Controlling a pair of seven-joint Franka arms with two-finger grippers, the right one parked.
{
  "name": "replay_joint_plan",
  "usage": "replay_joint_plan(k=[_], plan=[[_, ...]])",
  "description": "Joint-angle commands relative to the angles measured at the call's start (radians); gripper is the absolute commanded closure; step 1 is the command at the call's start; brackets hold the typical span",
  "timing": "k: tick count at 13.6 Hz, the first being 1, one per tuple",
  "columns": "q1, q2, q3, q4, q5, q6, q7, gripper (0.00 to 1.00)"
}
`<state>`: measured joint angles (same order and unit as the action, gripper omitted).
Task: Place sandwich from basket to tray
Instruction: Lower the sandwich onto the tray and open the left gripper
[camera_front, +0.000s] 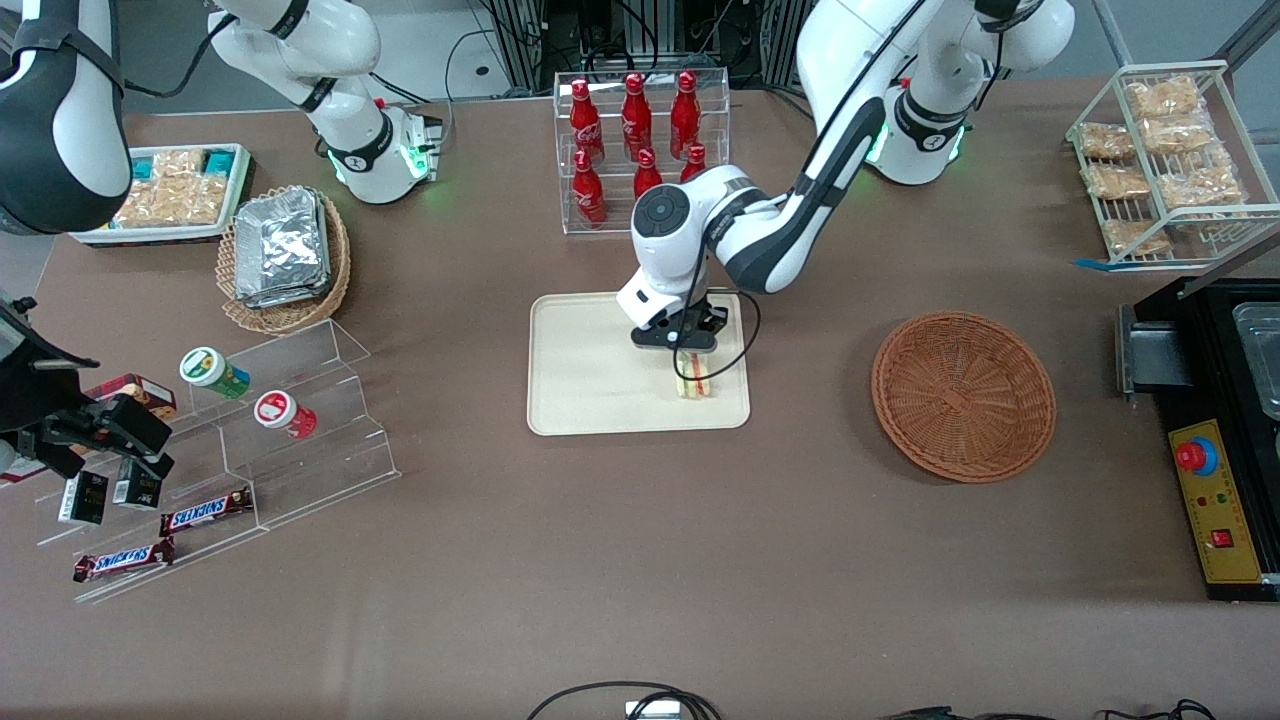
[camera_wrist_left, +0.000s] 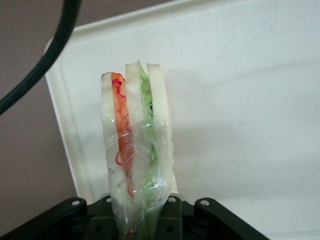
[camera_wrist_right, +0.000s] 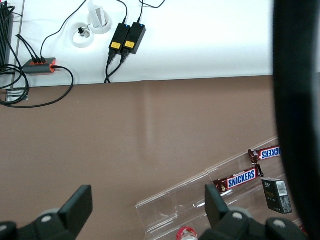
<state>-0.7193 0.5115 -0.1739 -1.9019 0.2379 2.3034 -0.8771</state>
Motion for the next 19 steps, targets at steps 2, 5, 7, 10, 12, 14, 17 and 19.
replay_joint_plan(k=[2,5,7,10,12,14,17,19], plan=[[-0.032,0.032,0.013,0.018,0.018,0.002,-0.017,1.0],[-0.037,0.039,0.013,0.017,0.02,-0.001,-0.017,1.0],[-0.037,0.039,0.013,0.012,0.018,-0.001,-0.017,0.97],[-0.035,0.039,0.013,0.014,0.014,-0.004,-0.08,0.68],[-0.032,0.038,0.013,0.015,0.012,-0.005,-0.095,0.54],[-0.031,0.038,0.013,0.02,0.009,-0.007,-0.095,0.07],[-0.029,0.03,0.013,0.024,0.009,-0.009,-0.094,0.0],[-0.025,0.025,0.014,0.043,-0.003,-0.01,-0.095,0.0]])
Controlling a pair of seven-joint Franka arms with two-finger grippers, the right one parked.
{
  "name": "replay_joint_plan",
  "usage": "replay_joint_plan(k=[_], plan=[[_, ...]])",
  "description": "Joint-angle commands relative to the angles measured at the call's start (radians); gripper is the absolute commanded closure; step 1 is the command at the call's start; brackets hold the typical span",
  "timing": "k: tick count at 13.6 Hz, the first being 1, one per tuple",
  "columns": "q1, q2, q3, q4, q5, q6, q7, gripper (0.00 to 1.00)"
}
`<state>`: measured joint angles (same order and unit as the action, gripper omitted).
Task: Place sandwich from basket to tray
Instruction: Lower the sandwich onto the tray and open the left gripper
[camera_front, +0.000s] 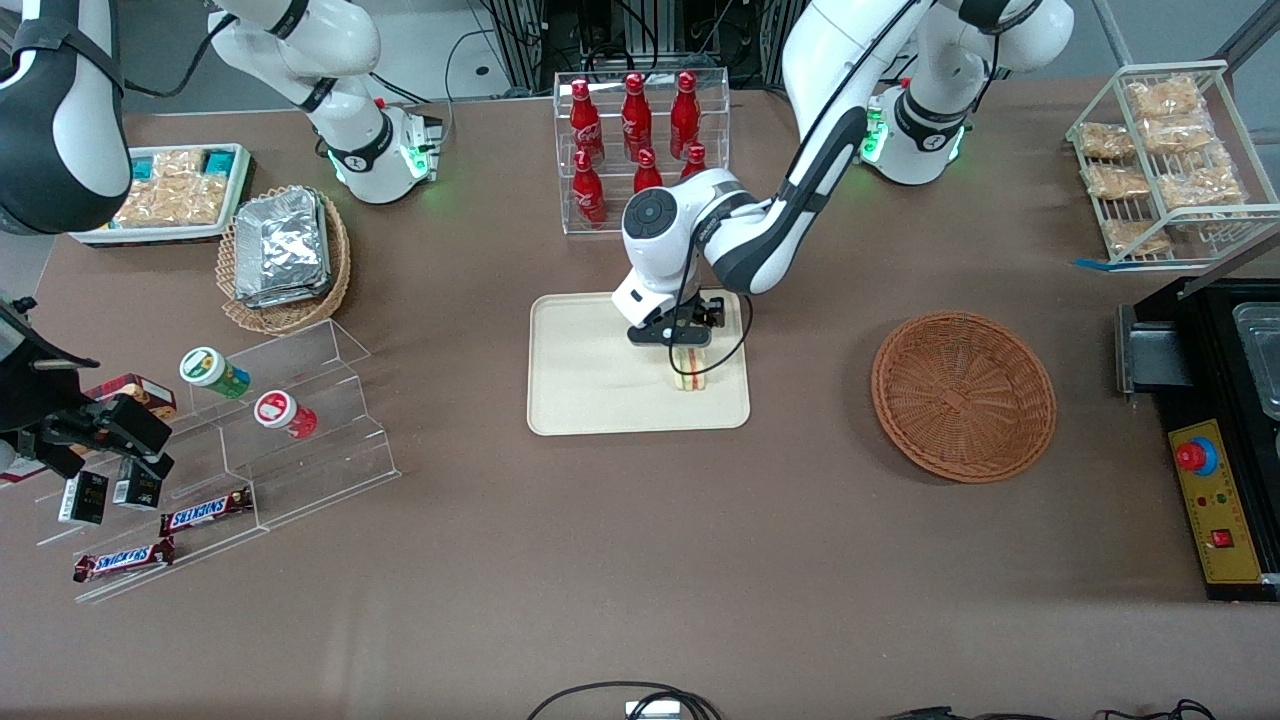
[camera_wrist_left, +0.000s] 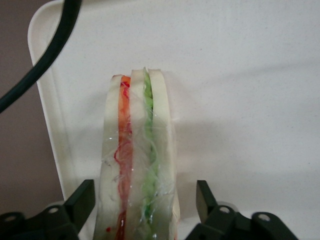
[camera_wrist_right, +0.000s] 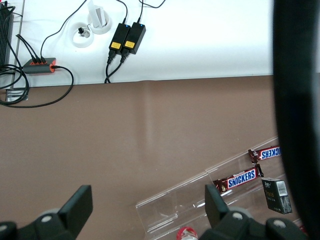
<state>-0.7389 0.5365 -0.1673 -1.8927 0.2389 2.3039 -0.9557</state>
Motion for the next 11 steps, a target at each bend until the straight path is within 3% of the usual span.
replay_joint_plan(k=[1,8,11], plan=[[-0.001,-0.003,0.011,0.04,-0.006,-0.014,-0.017,0.0],[0.14,-0.029,0.011,0.245,-0.087,-0.228,-0.012,0.0],[0.225,-0.068,0.014,0.267,-0.113,-0.244,-0.021,0.0]])
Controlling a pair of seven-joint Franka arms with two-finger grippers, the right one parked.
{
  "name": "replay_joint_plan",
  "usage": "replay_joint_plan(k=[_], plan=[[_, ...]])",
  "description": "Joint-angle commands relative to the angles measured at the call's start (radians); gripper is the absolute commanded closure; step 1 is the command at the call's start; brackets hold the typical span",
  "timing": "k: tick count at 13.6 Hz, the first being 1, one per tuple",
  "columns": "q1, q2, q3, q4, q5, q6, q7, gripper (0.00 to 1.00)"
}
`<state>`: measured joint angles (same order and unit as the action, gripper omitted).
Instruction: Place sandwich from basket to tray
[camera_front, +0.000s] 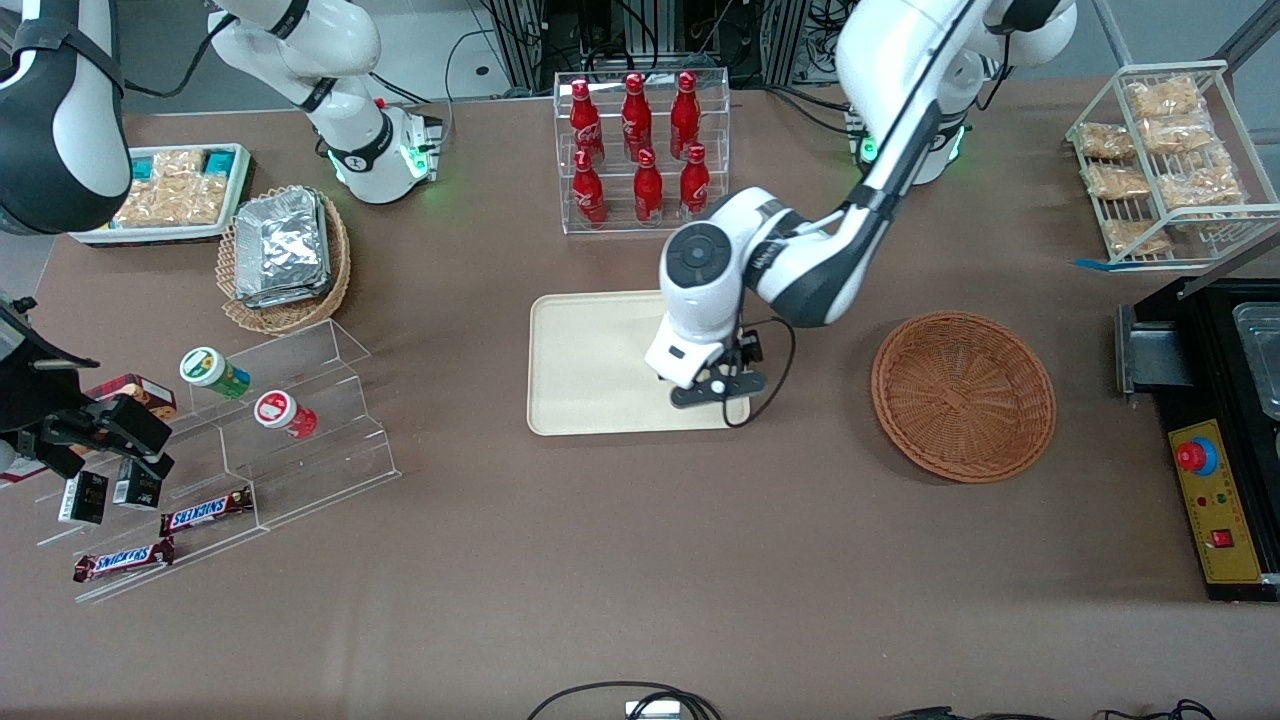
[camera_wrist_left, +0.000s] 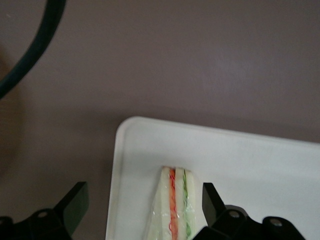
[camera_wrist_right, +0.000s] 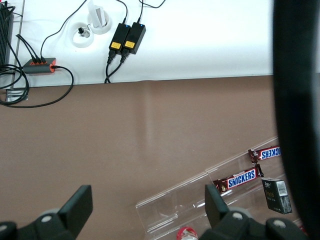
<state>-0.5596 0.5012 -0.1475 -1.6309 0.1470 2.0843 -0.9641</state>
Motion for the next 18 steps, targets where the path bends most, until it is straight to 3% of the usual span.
replay_joint_plan(k=[1,9,14,18], plan=[[0.076,-0.05,-0.006,0.005,-0.02,-0.036,-0.016,0.0],[0.354,-0.197,-0.006,0.005,-0.021,-0.236,0.215,0.0],[0.504,-0.274,-0.006,0.037,-0.026,-0.389,0.48,0.0],[0.575,-0.317,-0.004,0.1,-0.07,-0.515,0.677,0.0]])
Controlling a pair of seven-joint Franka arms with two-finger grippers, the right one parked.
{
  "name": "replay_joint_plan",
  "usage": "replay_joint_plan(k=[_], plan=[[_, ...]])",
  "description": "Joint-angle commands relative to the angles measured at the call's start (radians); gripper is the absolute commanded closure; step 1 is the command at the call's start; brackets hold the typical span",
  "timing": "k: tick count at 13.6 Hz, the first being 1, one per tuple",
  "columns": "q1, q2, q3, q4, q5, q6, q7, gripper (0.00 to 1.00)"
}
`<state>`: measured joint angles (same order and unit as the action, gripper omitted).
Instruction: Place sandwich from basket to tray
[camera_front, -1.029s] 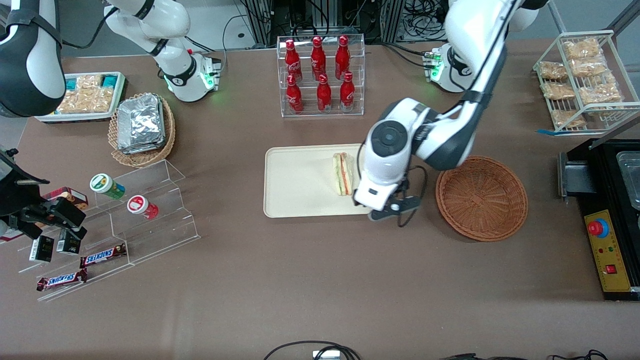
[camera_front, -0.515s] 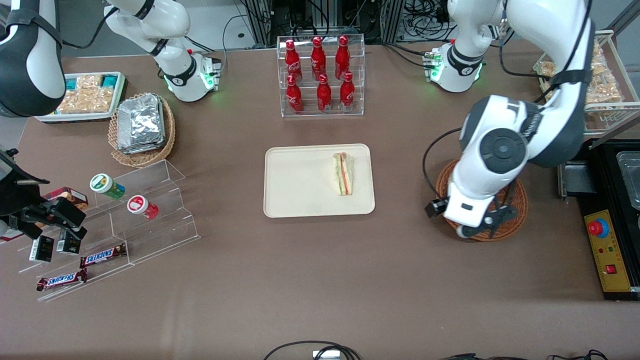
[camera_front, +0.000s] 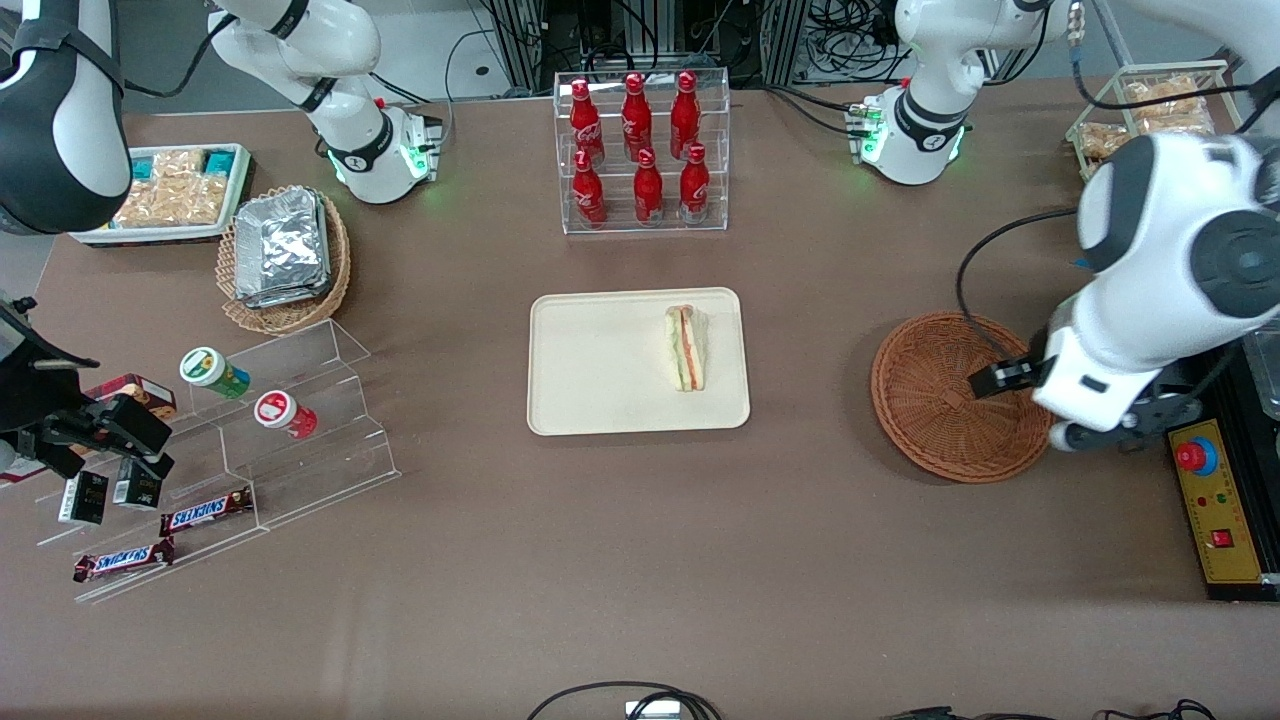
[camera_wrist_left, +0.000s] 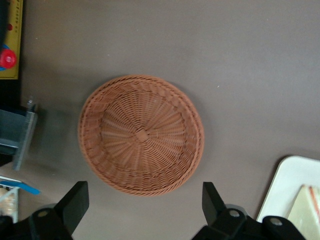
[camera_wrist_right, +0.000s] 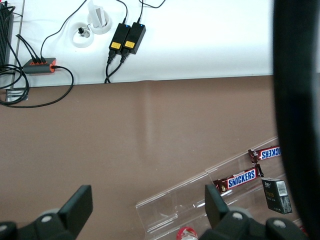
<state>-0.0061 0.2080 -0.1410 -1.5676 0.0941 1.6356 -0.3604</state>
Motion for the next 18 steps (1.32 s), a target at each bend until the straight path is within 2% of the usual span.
replay_joint_plan(k=[1,4,7,10,13,18], plan=[[0.023,-0.028,-0.011,0.064,-0.017,-0.1,0.104,0.0],[0.025,-0.056,-0.011,0.103,-0.017,-0.155,0.141,0.0],[0.026,-0.125,-0.009,0.058,-0.02,-0.168,0.199,0.0],[0.09,-0.166,-0.009,0.031,-0.085,-0.169,0.332,0.0],[0.11,-0.187,-0.009,0.023,-0.082,-0.171,0.409,0.0],[0.106,-0.173,-0.011,0.027,-0.067,-0.169,0.411,0.0]])
